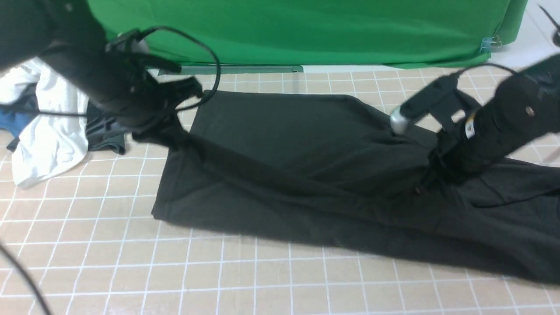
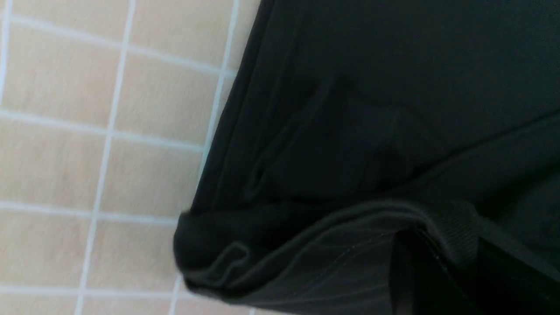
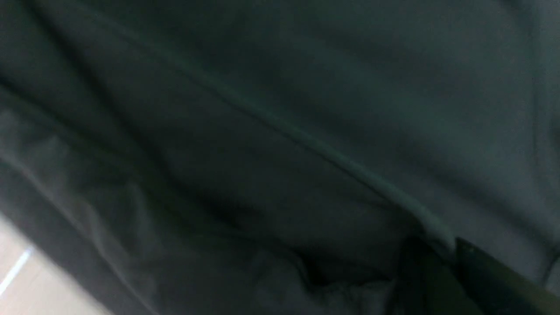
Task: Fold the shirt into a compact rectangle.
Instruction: 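Fold the black garment in half by bringing its near edge over to the far edge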
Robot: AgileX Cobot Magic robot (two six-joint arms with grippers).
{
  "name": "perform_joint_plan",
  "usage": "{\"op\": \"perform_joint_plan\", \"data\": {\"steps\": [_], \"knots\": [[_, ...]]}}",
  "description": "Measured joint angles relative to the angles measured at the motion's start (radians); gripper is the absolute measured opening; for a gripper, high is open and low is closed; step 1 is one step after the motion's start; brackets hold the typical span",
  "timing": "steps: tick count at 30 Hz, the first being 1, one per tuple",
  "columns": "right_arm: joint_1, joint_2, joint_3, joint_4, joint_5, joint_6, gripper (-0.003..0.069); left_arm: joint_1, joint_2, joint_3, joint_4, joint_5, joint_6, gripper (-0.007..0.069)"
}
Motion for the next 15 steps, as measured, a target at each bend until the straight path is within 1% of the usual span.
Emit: {"op": "perform_joint_plan", "data": {"steps": [3, 4, 6, 9, 15], "knots": [[-0.037, 0.085, -0.127, 0.001, -0.004, -0.030, 0.0050, 0.000, 0.093, -0.123, -0.004, 0.004, -0.011, 0.0029], [-0.039, 0.090, -0.127, 0.001, -0.004, -0.033, 0.0050, 0.000, 0.106, -0.131, -0.004, 0.007, -0.011, 0.0029], [-0.061, 0.154, -0.227, 0.001, -0.009, -0.054, 0.0050, 0.000, 0.183, -0.231, -0.002, 0.030, -0.017, 0.0029], [-0.086, 0.223, -0.320, 0.002, -0.016, -0.066, 0.0050, 0.002, 0.265, -0.341, 0.007, 0.039, -0.052, 0.0029], [-0.130, 0.363, -0.481, 0.002, -0.061, -0.070, 0.0050, 0.049, 0.421, -0.529, 0.000, 0.039, -0.097, 0.0029]]}}
